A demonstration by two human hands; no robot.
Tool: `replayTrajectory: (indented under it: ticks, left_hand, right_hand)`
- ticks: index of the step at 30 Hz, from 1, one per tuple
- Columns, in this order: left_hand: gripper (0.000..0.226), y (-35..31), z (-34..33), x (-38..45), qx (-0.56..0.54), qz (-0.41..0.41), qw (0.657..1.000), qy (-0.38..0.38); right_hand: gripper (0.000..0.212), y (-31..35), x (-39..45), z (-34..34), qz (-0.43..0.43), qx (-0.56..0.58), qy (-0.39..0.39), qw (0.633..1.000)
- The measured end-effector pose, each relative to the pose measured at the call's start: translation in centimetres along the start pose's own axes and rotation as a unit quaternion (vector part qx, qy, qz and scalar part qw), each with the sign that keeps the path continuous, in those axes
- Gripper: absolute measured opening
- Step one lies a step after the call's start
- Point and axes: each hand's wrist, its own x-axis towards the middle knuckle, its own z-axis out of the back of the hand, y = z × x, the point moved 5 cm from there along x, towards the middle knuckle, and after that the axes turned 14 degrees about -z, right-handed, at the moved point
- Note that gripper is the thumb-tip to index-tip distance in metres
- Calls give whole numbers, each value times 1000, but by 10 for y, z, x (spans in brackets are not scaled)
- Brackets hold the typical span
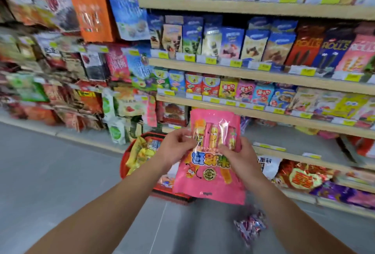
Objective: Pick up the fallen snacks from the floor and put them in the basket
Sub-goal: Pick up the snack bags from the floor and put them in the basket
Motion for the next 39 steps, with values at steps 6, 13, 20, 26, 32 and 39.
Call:
replayTrajectory:
  ticks: [6, 13, 20, 26, 32, 39]
  left_hand:
    - [8, 42, 104, -13, 20, 28, 999, -37]
    - [31, 94, 172, 2, 25, 83, 994, -61]
    - [32, 152, 208, 57, 69, 152, 984, -68]
    - [40, 217, 220, 110, 105, 212, 971, -30]
    - [47, 293, 220, 122, 130, 314, 940, 5]
    - [46, 369, 225, 153, 151, 352, 922, 54]
  right_hand:
    - [36, 6, -11, -114, -23, -14, 54, 998]
    - [38, 10, 20, -193, -45, -59, 79, 994]
    - [46, -14, 94, -256, -120, -73, 127, 982]
    - [39, -36, 166, -300, -188, -92, 150, 966]
    - [52, -100, 204, -332, -289, -159, 162, 930]
    - [53, -142, 246, -368, -317, -182, 143, 920]
